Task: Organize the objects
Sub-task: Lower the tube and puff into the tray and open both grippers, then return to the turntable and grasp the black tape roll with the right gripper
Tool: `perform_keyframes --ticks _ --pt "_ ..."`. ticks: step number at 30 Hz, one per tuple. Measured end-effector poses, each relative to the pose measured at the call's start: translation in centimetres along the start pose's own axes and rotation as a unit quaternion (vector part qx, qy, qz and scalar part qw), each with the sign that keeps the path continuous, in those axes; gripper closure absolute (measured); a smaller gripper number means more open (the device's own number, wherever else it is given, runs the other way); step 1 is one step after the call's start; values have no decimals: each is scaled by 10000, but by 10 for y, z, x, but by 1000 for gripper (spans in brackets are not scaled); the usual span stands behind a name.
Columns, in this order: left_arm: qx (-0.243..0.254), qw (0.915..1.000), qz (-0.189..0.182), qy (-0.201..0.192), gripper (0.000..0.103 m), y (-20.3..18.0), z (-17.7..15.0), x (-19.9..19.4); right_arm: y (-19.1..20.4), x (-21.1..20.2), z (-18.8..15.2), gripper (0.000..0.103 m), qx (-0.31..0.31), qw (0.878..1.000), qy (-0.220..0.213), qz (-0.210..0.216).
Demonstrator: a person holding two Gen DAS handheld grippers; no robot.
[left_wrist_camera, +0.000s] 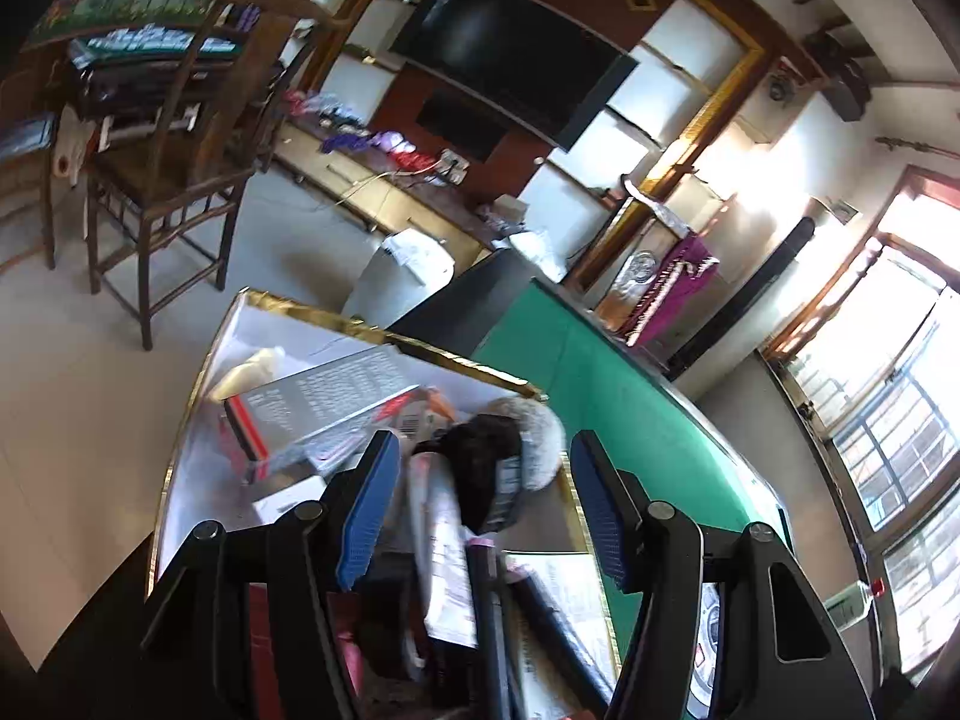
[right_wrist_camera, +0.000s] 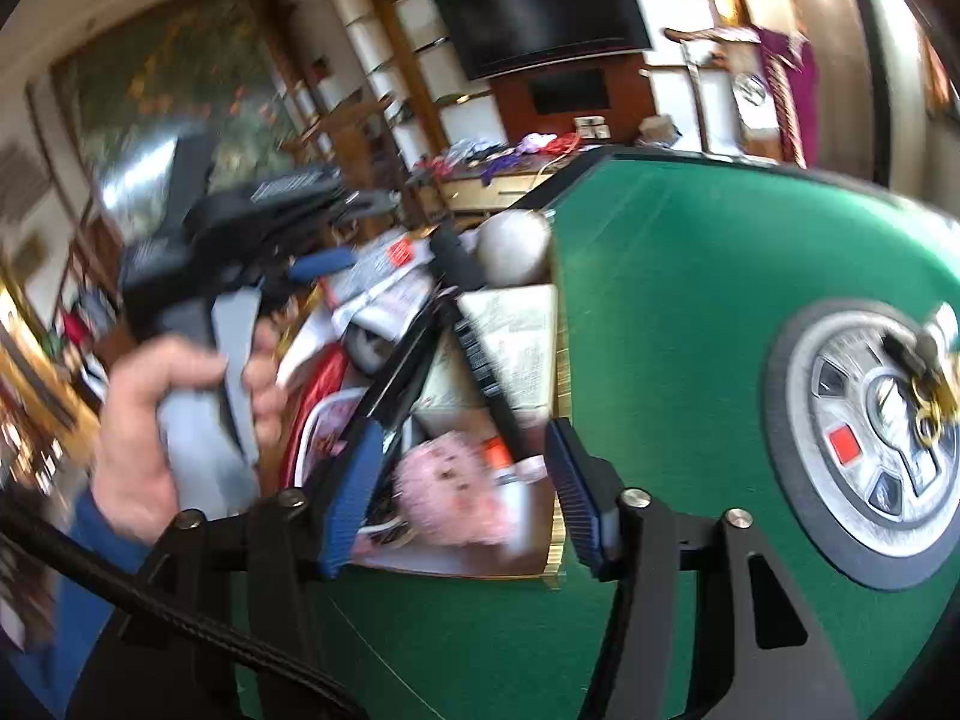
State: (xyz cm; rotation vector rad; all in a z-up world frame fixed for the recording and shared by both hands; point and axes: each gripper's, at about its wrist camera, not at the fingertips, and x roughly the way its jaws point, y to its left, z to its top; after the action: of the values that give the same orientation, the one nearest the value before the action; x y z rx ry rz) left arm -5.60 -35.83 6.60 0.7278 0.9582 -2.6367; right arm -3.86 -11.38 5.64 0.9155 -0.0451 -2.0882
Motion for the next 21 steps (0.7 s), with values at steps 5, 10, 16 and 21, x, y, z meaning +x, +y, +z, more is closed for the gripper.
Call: perform_keyframes --ticks 5,10,16,21 --pt "774 9960 -435 -59 49 -53 -19 -19 -60 -33 14 47 703 9964 -365 -291" --pt "1464 9778 -1331 683 45 -119 -68 -18 -146 -76 26 38 1262 9805 -563 -1398" --pt "2364 9371 -1586 2020 45 -179 -149 13 -247 -107 25 30 2219 9526 -442 -2035" --pt "2838 9158 -1470 2431 45 -193 -181 23 -290 -103 19 29 2711 9440 -369 -1842"
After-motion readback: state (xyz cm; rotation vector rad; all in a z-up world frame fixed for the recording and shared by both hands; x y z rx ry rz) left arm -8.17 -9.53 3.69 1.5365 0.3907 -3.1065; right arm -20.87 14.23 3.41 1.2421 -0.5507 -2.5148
